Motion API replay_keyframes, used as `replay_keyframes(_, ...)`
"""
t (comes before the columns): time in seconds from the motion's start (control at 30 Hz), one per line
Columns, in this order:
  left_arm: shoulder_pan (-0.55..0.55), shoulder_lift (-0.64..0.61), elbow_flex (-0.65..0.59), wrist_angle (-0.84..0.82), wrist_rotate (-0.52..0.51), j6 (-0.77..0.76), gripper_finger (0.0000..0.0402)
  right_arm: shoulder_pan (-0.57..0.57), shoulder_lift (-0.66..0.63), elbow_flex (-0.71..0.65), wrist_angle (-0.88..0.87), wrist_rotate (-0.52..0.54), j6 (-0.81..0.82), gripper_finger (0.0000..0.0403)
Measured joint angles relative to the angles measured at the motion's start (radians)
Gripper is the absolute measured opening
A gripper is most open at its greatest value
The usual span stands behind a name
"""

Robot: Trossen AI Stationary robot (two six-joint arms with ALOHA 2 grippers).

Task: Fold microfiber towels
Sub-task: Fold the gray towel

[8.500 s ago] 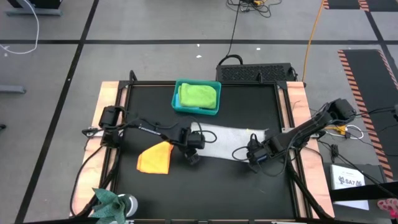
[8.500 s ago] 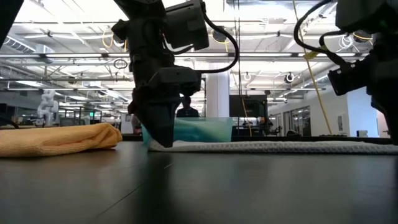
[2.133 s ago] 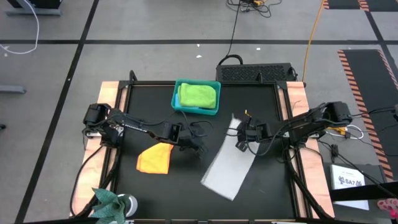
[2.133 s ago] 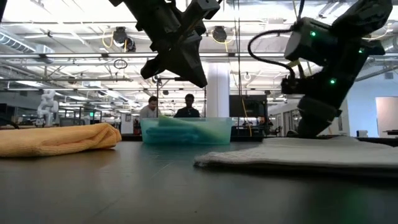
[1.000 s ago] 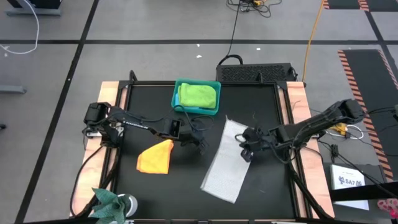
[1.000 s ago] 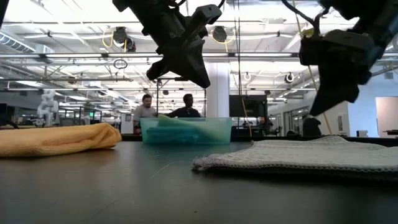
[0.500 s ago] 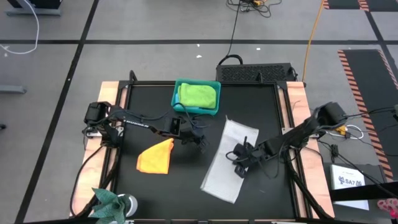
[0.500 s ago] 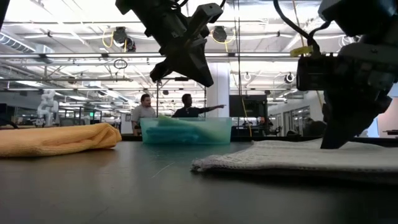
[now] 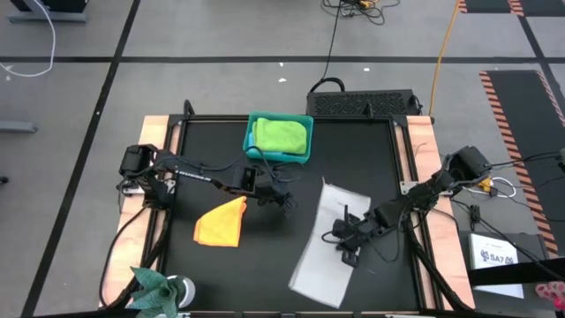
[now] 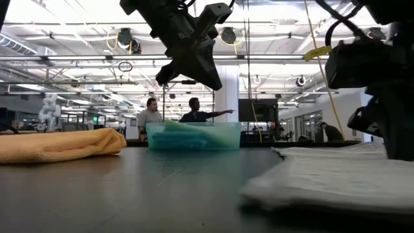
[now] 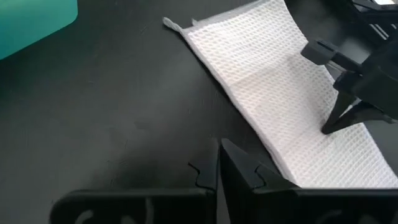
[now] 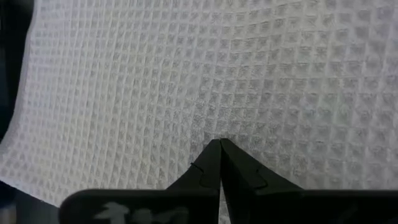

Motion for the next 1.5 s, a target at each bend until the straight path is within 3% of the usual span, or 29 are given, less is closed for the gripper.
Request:
replay_keyframes(0.23,0.000,0.000,0.000,0.006,0.000,0.001,0.0008,-0.021,-0.106,-0.006,-0.049,0.014,0.009,0.0000)
replay_keyframes(0.47,0.000,0.000,0.000,0.015,0.000,0.002,0.0005,-0.060,-0.337,-0.006,-0.409,0.311,0.150,0.0000)
replay_keyframes(0.63,-0.001,0.000,0.000,0.018,0.000,0.002,0.0011,-0.110,-0.427,-0.005,-0.456,0.358,0.135,0.0000)
replay_keyframes(0.9,0.000,0.000,0.000,0.021,0.000,0.000,0.0003,-0.234,-0.407,-0.005,-0.489,0.372,0.004,0.0000)
replay_keyframes(1.2,0.000,0.000,0.000,0.022,0.000,-0.003,0.0008,-0.269,-0.267,-0.004,-0.472,0.347,-0.087,0.0000)
replay_keyframes(1.5,-0.001,0.000,0.000,0.022,0.000,0.001,0.0014,-0.273,-0.162,0.000,-0.290,0.340,-0.195,0.0000)
